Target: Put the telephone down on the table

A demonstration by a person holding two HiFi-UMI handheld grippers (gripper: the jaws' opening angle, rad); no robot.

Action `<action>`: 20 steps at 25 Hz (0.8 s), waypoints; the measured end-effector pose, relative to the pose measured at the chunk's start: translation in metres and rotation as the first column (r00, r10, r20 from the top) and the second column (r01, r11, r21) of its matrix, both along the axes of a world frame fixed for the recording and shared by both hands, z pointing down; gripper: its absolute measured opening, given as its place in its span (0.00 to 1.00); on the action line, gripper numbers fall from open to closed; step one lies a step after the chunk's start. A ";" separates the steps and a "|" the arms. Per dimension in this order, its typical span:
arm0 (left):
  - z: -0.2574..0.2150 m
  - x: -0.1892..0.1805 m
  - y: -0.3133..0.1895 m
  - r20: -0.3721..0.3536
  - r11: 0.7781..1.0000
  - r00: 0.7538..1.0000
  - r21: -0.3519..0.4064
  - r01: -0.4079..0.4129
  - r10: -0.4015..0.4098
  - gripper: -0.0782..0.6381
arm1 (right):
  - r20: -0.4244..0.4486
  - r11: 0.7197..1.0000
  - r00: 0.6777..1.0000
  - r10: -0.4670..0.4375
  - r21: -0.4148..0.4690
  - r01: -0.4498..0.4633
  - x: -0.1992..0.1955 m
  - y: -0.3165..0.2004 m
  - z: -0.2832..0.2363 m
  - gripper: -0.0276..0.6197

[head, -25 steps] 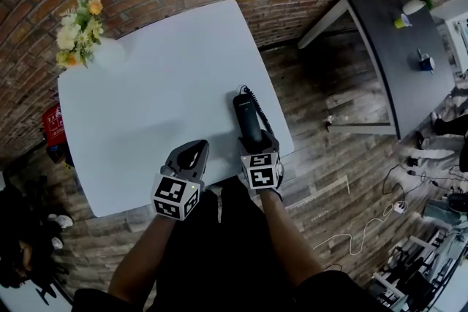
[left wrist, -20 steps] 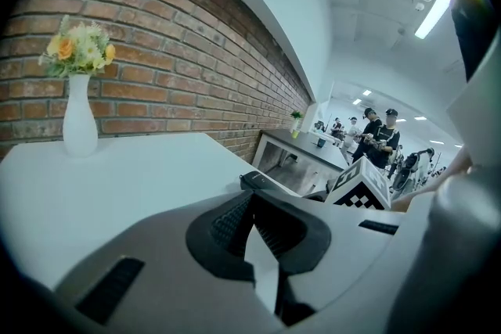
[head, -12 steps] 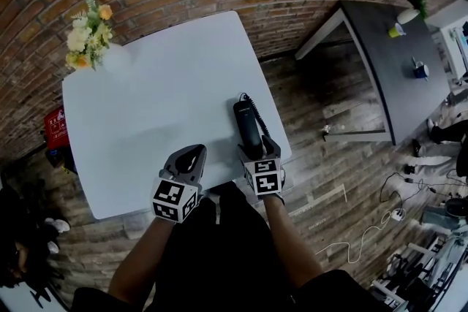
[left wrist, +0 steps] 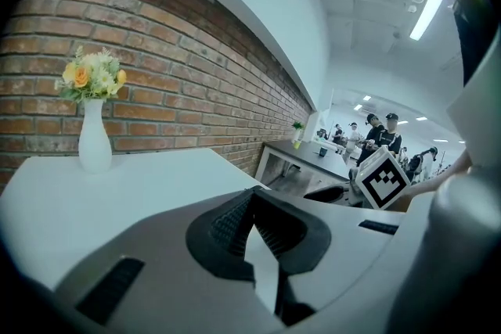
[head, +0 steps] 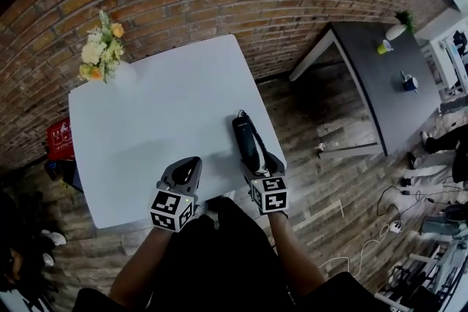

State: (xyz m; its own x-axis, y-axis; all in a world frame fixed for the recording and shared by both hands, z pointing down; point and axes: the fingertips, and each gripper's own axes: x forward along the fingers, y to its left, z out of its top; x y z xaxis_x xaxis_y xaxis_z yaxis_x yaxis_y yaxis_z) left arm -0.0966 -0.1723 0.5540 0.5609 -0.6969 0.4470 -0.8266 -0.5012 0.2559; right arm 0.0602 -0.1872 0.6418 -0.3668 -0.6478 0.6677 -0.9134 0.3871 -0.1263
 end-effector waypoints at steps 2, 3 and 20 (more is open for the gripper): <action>-0.006 -0.003 0.005 -0.001 1.000 1.000 0.011 -0.015 0.015 0.13 | 0.011 1.000 1.000 0.011 0.011 -0.011 0.000 0.005 -0.011 0.54; -0.009 -0.005 0.008 -0.002 1.000 1.000 0.015 -0.021 0.021 0.13 | 0.015 1.000 1.000 0.014 0.016 -0.014 -0.001 0.008 -0.017 0.54; -0.037 -0.058 0.030 -0.033 0.997 0.999 0.079 0.006 -0.003 0.13 | 0.181 0.983 0.981 0.071 0.156 -0.100 -0.004 0.064 -0.104 0.16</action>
State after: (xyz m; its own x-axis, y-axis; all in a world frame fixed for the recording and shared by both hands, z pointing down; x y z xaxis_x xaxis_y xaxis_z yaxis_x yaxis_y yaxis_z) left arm -0.1543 -0.1420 0.5172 0.5711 -0.7318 0.3718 -0.8208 -0.5174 0.2423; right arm 0.0559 -0.1231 0.5379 -0.4069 -0.7768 0.4806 -0.9133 0.3376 -0.2277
